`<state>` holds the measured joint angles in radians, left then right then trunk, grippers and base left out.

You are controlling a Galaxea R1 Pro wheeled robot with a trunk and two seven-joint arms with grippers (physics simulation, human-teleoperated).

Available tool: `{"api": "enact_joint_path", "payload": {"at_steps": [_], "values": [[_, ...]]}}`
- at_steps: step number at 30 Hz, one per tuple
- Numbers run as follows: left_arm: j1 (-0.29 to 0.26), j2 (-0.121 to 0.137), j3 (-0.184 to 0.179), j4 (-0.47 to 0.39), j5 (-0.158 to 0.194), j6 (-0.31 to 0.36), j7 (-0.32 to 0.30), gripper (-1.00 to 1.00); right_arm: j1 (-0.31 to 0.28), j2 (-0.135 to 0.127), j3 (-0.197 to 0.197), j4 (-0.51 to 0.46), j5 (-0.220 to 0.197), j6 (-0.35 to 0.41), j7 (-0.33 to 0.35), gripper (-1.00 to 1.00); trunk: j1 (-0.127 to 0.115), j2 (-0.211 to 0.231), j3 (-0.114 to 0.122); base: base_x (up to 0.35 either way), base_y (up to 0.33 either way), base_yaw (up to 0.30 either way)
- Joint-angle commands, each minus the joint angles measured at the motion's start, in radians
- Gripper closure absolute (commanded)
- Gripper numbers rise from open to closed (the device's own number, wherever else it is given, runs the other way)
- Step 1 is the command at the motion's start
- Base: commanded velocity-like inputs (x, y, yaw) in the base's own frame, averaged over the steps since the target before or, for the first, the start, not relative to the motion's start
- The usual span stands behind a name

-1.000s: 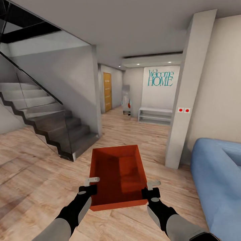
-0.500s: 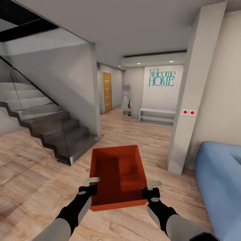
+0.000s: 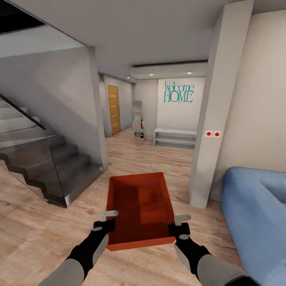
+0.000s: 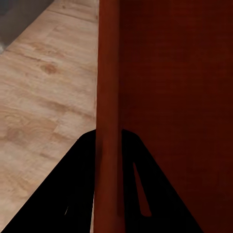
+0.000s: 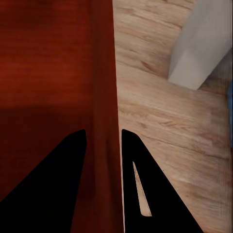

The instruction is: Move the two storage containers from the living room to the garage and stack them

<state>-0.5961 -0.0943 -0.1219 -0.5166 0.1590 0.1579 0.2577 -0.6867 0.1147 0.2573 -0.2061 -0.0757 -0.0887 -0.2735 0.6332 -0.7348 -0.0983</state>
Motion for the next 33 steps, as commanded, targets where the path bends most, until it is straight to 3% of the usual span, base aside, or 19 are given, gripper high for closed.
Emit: {"api": "enact_joint_path", "payload": {"at_steps": [1,12,33], "values": [[-0.001,-0.015,0.012,-0.010,0.057,0.009,0.021,1.00,-0.001,0.060,-0.018,0.004,-0.013,-0.008,0.000,1.00,0.001,-0.001,-0.002,0.323,0.000,-0.290],[-0.001,-0.015,0.012,-0.010,0.057,0.009,0.020,1.00,-0.001,0.060,-0.018,0.004,-0.013,-0.008,0.002,1.00,0.001,-0.001,-0.002,0.323,0.000,-0.235],[-0.001,-0.015,0.012,-0.010,0.057,0.009,0.020,1.00,-0.001,0.060,-0.018,0.004,-0.013,-0.008,0.002,1.00,0.001,-0.001,-0.002,0.323,0.000,-0.009]]}}
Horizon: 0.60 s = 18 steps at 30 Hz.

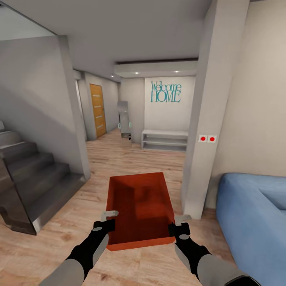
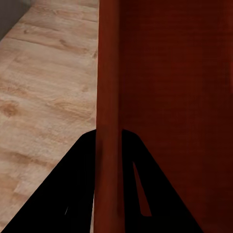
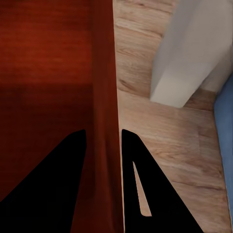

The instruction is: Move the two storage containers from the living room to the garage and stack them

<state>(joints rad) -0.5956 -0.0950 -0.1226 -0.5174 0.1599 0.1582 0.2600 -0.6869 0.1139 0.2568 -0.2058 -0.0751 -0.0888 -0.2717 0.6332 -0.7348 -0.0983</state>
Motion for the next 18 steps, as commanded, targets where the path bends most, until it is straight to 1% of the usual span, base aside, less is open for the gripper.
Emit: {"api": "enact_joint_path", "payload": {"at_steps": [1,4,14,18], "values": [[-0.001,-0.014,0.012,-0.009,0.056,0.009,0.018,1.00,0.000,0.061,-0.018,0.003,-0.013,-0.008,0.000,1.00,0.001,-0.001,-0.002,0.323,0.000,0.011],[-0.001,-0.014,0.012,-0.009,0.056,0.009,0.018,1.00,0.000,0.061,-0.018,0.003,-0.014,-0.007,0.000,1.00,0.001,-0.001,-0.002,0.323,0.000,0.176],[-0.001,-0.014,0.013,-0.009,0.056,0.009,0.018,1.00,0.000,0.061,-0.018,0.003,-0.014,-0.008,0.000,1.00,0.001,-0.001,-0.002,0.323,0.000,0.260],[-0.001,-0.014,0.013,-0.009,0.057,0.009,0.018,1.00,0.000,0.061,-0.018,0.003,-0.014,-0.008,0.000,1.00,0.001,-0.001,-0.002,0.323,0.000,0.081]]}}
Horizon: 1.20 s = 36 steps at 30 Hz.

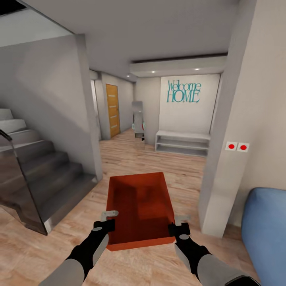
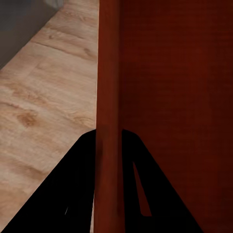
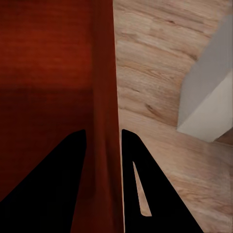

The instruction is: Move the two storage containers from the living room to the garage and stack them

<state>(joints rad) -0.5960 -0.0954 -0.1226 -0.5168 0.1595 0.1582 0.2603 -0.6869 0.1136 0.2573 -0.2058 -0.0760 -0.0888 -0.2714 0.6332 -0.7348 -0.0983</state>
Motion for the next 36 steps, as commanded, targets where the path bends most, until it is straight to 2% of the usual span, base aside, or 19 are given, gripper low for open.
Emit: {"api": "enact_joint_path", "payload": {"at_steps": [1,36], "values": [[-0.001,-0.014,0.013,-0.009,0.057,0.009,0.018,1.00,0.000,0.061,-0.018,0.003,-0.013,-0.008,0.000,1.00,0.001,-0.001,-0.002,0.323,0.000,0.019],[-0.001,-0.007,0.014,-0.009,0.058,0.009,0.017,1.00,0.000,0.061,-0.019,0.003,-0.013,-0.011,0.000,1.00,0.001,-0.001,-0.002,0.324,0.000,0.001]]}}
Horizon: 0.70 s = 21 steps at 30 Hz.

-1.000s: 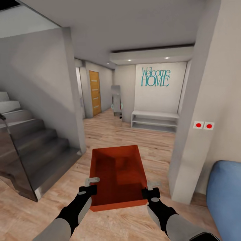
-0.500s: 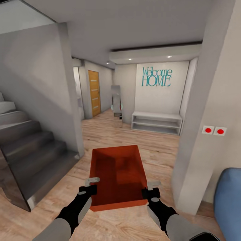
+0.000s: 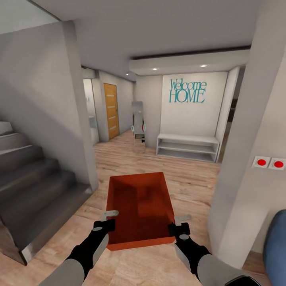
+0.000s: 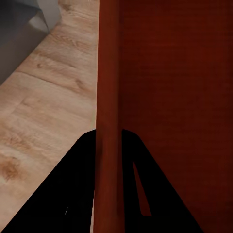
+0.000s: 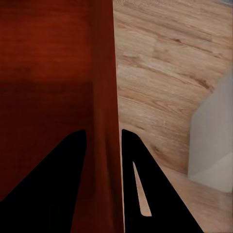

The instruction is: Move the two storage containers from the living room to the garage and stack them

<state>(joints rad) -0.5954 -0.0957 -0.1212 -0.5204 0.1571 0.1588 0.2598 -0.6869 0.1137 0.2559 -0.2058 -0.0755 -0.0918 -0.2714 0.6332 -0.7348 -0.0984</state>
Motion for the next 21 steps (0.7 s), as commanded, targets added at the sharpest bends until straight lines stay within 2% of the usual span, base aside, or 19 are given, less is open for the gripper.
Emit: {"api": "enact_joint_path", "payload": {"at_steps": [1,21], "values": [[-0.001,-0.007,0.012,-0.006,0.061,0.008,0.018,1.00,0.000,0.061,-0.017,0.003,-0.013,-0.008,0.000,1.00,0.001,-0.001,-0.001,0.324,0.000,0.000],[-0.002,-0.007,0.012,-0.006,0.061,0.007,0.018,1.00,0.000,0.061,-0.018,0.003,-0.013,-0.008,0.000,1.00,0.001,-0.001,-0.001,0.324,0.000,0.000]]}}
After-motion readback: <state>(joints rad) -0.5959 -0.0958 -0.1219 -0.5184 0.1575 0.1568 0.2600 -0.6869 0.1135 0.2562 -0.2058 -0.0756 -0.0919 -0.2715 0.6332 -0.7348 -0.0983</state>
